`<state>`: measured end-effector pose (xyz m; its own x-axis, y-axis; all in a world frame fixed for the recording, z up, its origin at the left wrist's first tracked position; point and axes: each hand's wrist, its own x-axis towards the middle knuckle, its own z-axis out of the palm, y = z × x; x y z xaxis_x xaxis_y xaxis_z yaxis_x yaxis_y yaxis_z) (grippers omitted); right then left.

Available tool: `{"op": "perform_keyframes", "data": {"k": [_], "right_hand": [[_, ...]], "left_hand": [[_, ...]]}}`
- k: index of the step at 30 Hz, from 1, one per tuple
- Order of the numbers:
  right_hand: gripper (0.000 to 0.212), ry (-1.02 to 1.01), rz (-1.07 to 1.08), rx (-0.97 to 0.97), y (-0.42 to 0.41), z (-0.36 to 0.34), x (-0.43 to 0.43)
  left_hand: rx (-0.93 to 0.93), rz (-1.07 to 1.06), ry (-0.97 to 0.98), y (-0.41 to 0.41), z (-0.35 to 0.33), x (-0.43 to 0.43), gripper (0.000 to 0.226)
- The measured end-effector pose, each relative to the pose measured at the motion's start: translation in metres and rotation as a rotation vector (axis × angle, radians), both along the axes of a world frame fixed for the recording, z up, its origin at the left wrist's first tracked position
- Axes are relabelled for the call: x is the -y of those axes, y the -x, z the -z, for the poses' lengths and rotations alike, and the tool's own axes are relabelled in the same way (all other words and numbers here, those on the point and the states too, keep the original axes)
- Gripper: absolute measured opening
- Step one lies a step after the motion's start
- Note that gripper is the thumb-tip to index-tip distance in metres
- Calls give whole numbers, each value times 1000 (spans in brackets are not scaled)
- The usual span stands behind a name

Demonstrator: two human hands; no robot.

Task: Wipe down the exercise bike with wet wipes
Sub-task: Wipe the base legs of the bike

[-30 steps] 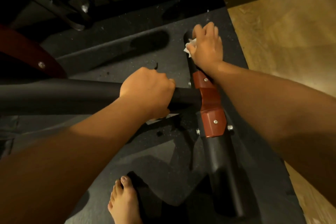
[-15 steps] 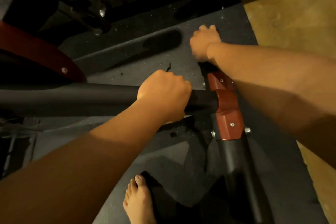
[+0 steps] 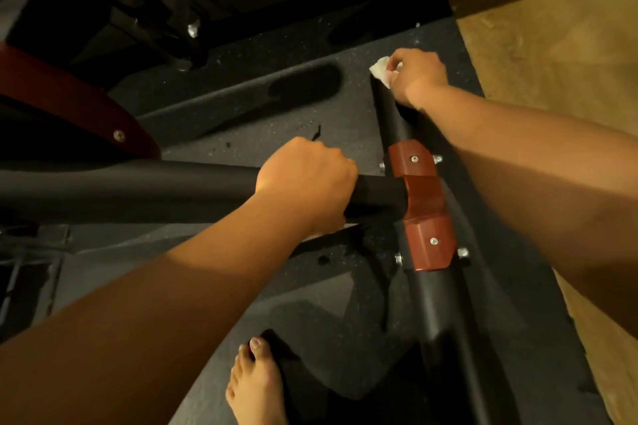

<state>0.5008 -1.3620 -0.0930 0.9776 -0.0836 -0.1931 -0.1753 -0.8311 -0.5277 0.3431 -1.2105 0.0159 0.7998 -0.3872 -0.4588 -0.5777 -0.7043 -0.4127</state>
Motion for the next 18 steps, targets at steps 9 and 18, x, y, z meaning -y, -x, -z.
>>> {"op": "perform_keyframes", "data": {"k": [9,18], "right_hand": [[25,62,-118,-192,55,6,23],[33,-172,197,-268,37,8,29]], "left_hand": [[-1,1,25,3,-7,-1,33],[18,30,3,4,-5,0,34]]}}
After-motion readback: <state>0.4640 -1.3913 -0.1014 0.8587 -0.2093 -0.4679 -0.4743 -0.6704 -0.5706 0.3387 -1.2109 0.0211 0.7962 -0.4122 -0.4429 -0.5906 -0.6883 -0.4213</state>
